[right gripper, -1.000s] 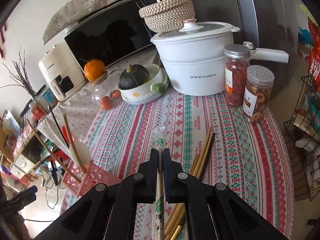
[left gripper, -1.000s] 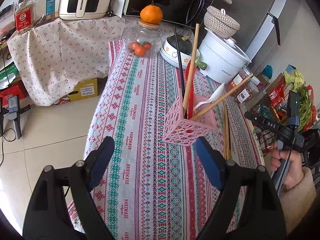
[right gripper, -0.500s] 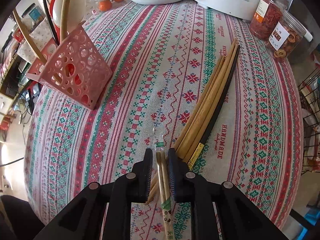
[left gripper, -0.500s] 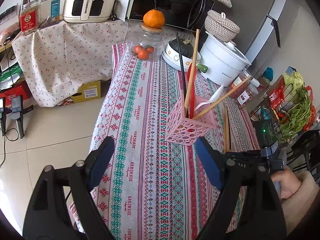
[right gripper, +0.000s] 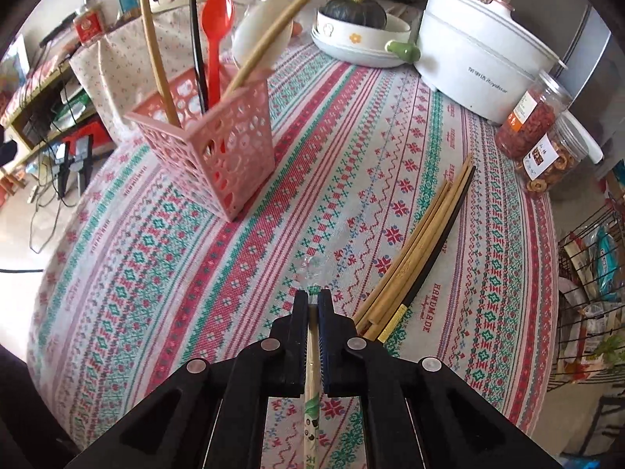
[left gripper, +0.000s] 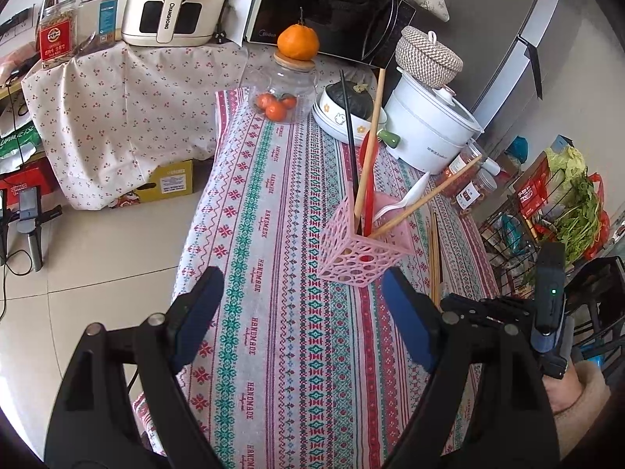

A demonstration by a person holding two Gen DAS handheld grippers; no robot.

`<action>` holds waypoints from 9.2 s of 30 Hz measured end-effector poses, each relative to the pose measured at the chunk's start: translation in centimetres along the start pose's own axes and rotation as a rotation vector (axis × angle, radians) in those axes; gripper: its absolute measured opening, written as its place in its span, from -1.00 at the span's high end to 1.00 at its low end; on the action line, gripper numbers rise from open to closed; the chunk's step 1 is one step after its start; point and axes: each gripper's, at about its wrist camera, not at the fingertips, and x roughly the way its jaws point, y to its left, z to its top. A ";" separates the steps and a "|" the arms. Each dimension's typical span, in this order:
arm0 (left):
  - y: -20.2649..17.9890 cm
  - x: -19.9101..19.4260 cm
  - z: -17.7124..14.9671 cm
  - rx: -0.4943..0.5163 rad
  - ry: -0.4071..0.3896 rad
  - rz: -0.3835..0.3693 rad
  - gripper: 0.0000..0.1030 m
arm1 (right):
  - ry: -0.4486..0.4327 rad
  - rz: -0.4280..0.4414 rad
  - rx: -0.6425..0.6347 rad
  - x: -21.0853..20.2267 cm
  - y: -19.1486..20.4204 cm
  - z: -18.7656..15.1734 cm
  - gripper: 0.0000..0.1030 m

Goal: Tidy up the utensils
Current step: 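Carry the wooden chopstick to the pink basket and open the right tool, then reach the left tool to the chopstick pile and close on a wooden chopstick, then lift the wooden chopstick with the left tool while the right tool reaches toward the pile, then carry the wooden chopstick into the pink basket and open the left tool while the right lifts a chopstick, then lower the wooden chopstick into the pink basket and open the right tool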

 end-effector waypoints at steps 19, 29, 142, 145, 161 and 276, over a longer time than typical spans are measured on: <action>1.3 -0.3 0.4 -0.047 -0.019 0.012 -0.62 | -0.879 0.079 0.212 -15.8 2.8 10.7 0.91; 2.3 -0.4 0.7 -0.083 -0.022 0.002 -0.62 | -0.936 -0.072 0.198 -10.1 5.2 12.6 0.91; -23.8 10.6 -3.2 0.546 0.271 -0.124 0.87 | 0.011 0.106 0.668 -1.2 -24.3 -1.6 -0.60; -21.7 8.2 -3.6 0.535 0.247 -0.141 0.87 | 0.016 0.183 0.652 0.0 -22.8 -0.4 -0.24; -13.0 3.5 -2.4 0.374 0.141 -0.200 0.87 | 0.102 0.107 0.423 8.5 -13.9 6.2 0.53; -2.3 0.9 0.3 0.153 -0.010 0.032 -0.59 | -0.688 0.082 0.180 -10.9 -1.3 8.3 -0.68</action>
